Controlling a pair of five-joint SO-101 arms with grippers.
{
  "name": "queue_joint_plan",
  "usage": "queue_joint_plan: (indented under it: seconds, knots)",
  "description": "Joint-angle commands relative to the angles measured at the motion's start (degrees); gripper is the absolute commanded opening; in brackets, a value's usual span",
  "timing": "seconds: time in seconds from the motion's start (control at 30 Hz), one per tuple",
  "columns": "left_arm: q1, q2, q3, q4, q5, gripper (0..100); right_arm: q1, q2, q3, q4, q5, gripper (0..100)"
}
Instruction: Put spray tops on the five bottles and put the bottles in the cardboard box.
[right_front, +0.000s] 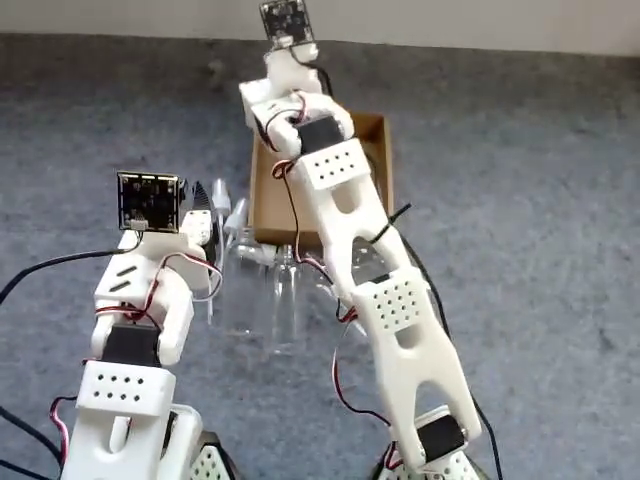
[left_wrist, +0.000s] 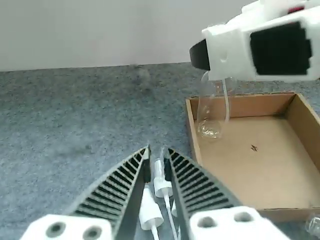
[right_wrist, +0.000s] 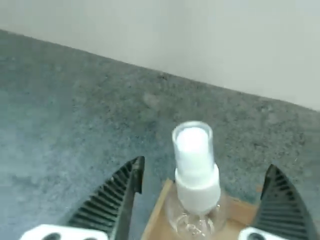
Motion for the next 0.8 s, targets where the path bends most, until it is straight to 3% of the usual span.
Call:
queue_joint_plan:
  seconds: [0.0,0.17,0.33,0.53,0.77]
  knots:
    - [1.1,0.2,-1.7,-1.0,-0.3,1,-0.4,-1.9,-13.0,9.8,0.7,30.8]
    - [1.1,-0.2,-1.7,-1.1,-0.2,1,0.6,-3.4,-22.0,21.6,1.6,15.6]
    - [-0.1,-0.3,-1.7,-1.1,-0.4,1,3.3,-9.7,-20.5,33.8,9.3,0.3]
    - [-7.3,-3.9,-1.1,-0.6,-0.4,1,2.6,-18.9,-20.7,45.6,9.1,0.5]
    - [-9.5,-14.5,-5.2,24.7,-15.1,1,7.2,-24.6,-12.2,45.8,9.2,0.5]
